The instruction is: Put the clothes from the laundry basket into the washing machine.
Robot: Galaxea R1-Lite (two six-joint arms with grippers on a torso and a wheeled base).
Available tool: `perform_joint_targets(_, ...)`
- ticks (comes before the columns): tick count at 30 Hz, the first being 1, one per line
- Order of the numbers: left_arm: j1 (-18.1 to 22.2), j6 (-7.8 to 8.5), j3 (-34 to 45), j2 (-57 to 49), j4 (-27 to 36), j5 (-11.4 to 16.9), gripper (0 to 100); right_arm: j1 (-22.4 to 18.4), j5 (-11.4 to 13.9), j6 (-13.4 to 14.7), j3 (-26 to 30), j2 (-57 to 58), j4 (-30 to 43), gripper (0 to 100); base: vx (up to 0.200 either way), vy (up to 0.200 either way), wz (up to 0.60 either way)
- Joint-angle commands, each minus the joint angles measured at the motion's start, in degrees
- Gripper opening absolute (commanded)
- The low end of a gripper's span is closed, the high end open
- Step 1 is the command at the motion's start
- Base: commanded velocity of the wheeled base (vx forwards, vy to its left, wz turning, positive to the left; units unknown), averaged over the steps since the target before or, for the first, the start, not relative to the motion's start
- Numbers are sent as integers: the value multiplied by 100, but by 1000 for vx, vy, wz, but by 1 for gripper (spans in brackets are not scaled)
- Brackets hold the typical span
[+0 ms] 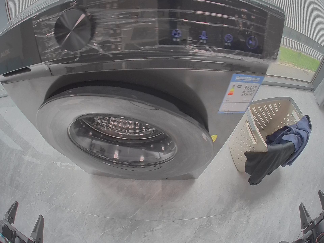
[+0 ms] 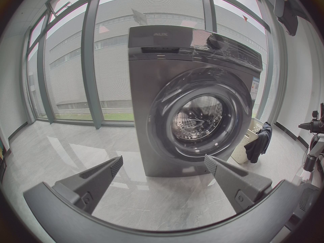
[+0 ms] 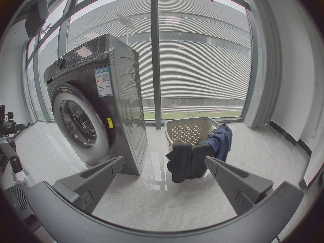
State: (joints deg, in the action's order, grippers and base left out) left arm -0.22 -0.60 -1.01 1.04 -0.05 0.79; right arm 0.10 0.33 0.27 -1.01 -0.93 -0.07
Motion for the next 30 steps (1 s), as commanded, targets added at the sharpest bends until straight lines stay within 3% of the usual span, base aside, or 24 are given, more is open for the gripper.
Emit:
perform_joint_targets(1,4,-11,101,-86,-4,0,100,-1,2,0,101,93,-1,100,0,0,0)
perform_joint_targets(8,4,-19,101,-86,-4,0,100,-1,2,0,101,93,-1,100,0,0,0)
perform_joint_targets(14,-4,-19,101,-86,-4,0,100,-1,11,0,101,93,-1,100,0,0,-600)
perform_joint_targets(23,4,-46,101,-86,-4,9,100,-1,11,8,101,93,-1,100,0,0,0)
perform_joint_targets(30,-4,-46,101,-86,-4,0,100,-1,11,8,101,93,-1,100,0,200,0)
